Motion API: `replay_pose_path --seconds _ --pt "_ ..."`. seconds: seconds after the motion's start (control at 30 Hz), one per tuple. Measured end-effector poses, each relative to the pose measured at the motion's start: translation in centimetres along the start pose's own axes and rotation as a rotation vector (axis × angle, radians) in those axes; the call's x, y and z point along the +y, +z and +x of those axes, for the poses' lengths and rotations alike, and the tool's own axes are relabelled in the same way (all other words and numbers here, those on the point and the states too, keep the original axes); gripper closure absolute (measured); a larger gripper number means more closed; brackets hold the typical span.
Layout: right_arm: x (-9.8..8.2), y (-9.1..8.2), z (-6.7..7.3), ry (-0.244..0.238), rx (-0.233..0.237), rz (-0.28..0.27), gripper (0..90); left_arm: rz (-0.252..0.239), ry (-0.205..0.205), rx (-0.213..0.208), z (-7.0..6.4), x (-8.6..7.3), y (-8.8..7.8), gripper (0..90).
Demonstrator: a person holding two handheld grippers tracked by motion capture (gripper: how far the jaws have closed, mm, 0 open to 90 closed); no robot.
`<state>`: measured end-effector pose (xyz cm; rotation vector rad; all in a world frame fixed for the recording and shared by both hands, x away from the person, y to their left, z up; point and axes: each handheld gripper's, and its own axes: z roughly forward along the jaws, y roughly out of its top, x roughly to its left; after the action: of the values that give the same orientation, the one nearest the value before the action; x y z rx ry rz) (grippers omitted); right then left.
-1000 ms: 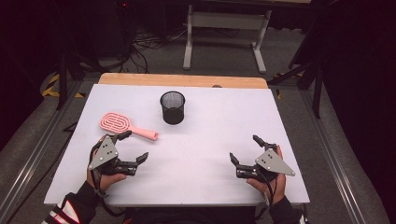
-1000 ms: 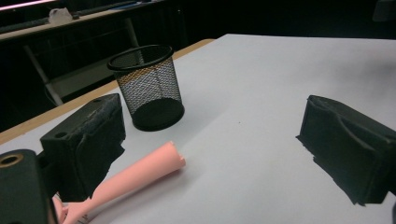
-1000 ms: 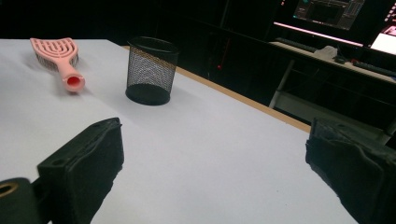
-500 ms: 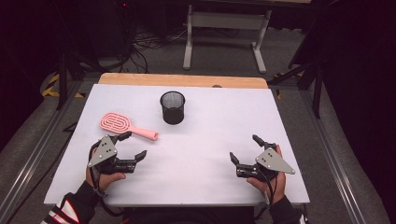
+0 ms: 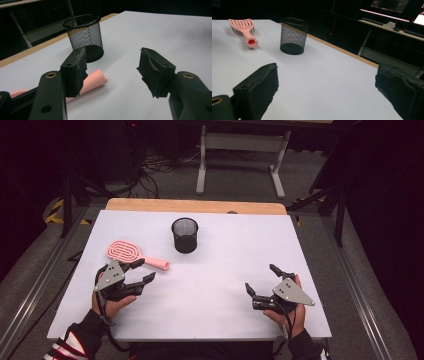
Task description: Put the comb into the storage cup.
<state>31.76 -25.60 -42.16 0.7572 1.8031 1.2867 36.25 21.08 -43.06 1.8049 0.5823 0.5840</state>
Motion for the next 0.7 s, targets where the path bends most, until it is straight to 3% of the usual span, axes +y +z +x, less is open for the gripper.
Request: replay_pose_path --seconds 0.03,0.13,0.33,0.43,0.63,0.7 --pt "0.0 0.0 0.0 0.004 -0.001 -0.001 5.8 0.024 0.001 0.022 0.4 0.5 0.6 46.3" --pt "0.0 0.1 -0.1 0.009 0.0 0.003 6.0 0.059 -0.016 0.029 1.1 1.1 1.5 61.6" --pt "-0.1 0.3 0.2 -0.004 0.005 0.02 6.4 0.144 -0.027 0.015 2.5 1.9 4.0 84.3" --pt "-0.2 0.4 0.1 -0.006 0.007 0.023 6.7 0.193 -0.027 0.012 2.8 2.1 5.4 89.7" --pt "-0.3 0.4 0.1 -0.009 0.011 0.035 6.9 0.265 -0.046 0.021 3.6 2.1 7.3 89.9" --pt "-0.4 0.5 0.1 -0.009 0.012 0.036 7.0 0.311 -0.053 0.023 4.0 1.9 8.4 90.0"
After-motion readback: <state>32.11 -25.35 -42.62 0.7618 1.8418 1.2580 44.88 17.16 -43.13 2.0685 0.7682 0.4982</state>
